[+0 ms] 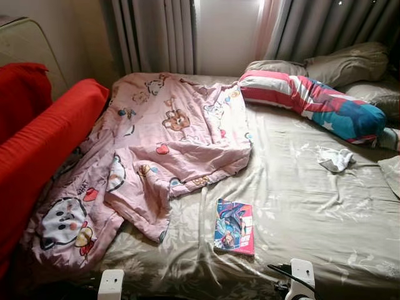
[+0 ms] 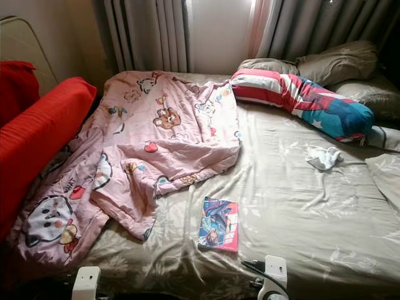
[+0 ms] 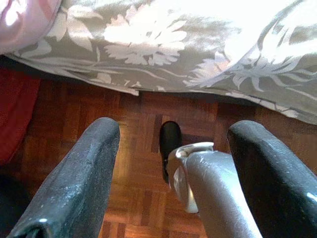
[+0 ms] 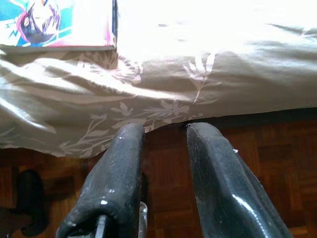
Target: Clean up the room
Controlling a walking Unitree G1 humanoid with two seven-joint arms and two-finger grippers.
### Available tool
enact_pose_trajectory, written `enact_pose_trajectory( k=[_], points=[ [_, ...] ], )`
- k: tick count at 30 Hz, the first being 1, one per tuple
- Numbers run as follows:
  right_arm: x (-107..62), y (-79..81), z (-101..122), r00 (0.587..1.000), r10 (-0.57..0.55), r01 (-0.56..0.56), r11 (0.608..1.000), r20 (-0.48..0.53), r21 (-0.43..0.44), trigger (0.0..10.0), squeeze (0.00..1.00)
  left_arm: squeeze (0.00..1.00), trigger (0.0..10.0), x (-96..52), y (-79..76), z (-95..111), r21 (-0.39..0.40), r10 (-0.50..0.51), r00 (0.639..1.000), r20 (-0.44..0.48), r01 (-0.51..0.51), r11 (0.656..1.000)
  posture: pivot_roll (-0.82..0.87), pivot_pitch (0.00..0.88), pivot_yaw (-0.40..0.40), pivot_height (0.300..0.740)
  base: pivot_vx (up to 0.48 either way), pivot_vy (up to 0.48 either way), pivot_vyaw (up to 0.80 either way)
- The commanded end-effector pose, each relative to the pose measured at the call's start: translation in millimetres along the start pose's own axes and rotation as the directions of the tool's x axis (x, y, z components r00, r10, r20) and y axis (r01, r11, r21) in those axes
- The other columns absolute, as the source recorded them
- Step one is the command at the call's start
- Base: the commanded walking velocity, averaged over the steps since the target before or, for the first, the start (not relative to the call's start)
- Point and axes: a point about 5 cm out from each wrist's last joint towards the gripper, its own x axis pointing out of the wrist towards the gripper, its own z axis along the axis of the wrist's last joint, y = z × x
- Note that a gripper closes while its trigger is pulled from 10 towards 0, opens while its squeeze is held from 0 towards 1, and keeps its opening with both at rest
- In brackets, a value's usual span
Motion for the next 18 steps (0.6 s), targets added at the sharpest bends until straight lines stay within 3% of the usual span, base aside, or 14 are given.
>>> enact_pose_trajectory(
  k=[1,18],
  points=[
    [0.2,-1.2,2.4,1.000,-0.007,0.007,1.000,0.009,0.011,10.0,0.00,0.00,10.0,-0.5,1.0,-2.5,-0.003,0.001,1.000,-0.012,-0.001,1.000,0.07,0.000,-0.046,0.740,0.307,0.000,0.00],
    [0.4,0.5,4.4,1.000,0.001,-0.002,1.000,0.025,0.015,10.0,0.00,0.00,10.0,-0.3,2.1,-1.6,0.003,0.002,1.000,-0.013,-0.002,1.000,0.07,0.000,-0.039,0.740,0.308,0.000,0.00]
  ],
)
